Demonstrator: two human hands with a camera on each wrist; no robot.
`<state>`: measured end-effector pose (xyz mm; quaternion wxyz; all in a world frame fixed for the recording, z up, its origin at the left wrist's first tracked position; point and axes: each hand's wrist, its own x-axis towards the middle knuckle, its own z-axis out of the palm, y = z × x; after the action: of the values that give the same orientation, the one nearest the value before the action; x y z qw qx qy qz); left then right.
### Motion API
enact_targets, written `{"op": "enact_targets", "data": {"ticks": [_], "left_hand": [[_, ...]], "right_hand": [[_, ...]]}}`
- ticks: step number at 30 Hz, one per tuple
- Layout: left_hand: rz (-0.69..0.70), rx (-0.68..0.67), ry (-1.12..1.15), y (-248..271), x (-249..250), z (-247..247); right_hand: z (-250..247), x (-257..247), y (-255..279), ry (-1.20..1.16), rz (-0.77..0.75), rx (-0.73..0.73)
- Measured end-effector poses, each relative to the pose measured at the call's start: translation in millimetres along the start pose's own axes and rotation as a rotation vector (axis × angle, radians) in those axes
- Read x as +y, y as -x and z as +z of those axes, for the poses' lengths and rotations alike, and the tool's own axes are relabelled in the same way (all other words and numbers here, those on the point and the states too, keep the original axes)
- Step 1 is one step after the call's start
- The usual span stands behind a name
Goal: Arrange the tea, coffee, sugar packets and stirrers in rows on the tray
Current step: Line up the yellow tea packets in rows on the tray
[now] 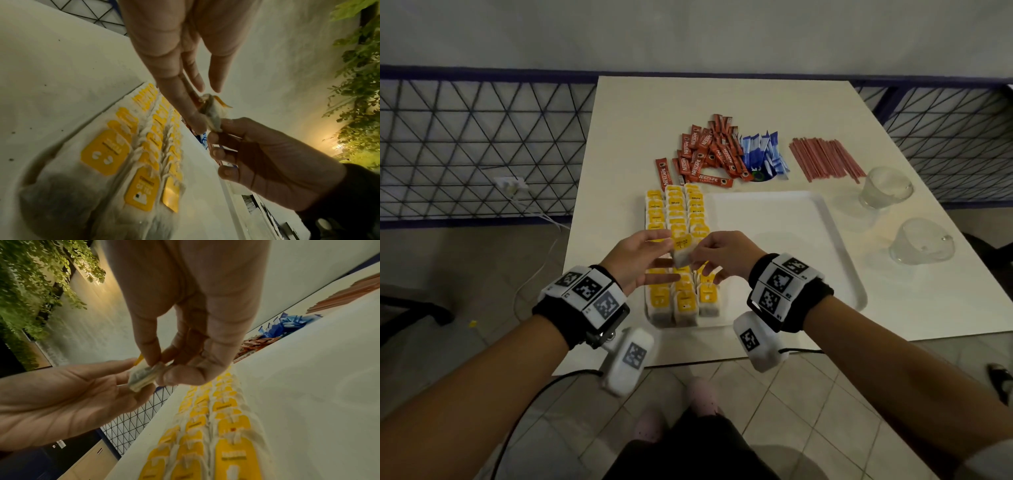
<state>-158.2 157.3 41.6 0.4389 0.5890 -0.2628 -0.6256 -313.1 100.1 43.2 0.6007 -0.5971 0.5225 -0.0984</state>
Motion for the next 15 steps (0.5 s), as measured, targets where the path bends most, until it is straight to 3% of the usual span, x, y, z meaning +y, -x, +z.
{"op": "enact_targets", "data": {"ticks": [7, 10, 15], "left_hand": [[0.219, 0.054, -0.313, -8.2, -10.6, -1.1], [0.293, 0.036, -0.41, -6.4, -15.3, -0.5], [0.32, 0.01, -0.466, -3.0, -25.2, 5.6]], "right_hand": [[1.1, 6.8, 10.0, 0.086, 0.003, 0.042], [-1.2, 8.0, 14.8, 0.1, -0.06, 0.086], [1.4, 13.2, 24.8, 0.231, -0.172, 0.167]]}}
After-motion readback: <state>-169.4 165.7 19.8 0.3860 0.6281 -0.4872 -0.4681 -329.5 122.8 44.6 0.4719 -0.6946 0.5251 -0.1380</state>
